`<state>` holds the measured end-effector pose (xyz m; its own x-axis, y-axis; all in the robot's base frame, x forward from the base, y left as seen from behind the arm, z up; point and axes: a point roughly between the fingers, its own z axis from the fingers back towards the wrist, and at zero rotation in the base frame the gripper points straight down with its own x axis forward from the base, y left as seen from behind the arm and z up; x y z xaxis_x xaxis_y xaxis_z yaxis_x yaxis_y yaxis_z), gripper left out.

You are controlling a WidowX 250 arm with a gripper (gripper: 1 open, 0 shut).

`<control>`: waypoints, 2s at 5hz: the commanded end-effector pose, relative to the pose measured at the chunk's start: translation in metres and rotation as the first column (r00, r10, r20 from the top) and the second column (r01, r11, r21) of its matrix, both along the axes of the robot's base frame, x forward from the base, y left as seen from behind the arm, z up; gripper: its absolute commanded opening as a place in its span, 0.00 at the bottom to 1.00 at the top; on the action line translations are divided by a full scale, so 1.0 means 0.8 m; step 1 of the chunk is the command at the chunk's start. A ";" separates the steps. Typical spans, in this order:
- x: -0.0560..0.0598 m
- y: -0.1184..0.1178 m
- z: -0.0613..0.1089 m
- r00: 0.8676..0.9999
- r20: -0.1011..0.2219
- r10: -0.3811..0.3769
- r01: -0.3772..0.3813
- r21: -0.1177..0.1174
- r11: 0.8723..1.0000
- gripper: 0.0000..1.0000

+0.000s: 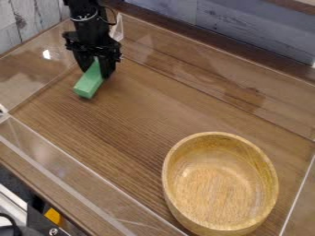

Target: Put the green block in the brown bowl

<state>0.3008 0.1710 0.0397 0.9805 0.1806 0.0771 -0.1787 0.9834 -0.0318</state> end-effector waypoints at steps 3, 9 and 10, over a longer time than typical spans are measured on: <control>0.005 -0.007 0.047 1.000 0.019 0.003 -0.003 0.005 1.000 0.00; -0.039 -0.240 0.093 0.983 -0.019 -0.184 0.182 -0.094 0.979 0.00; -0.048 -0.289 0.083 0.978 -0.029 -0.206 0.203 -0.087 0.975 0.00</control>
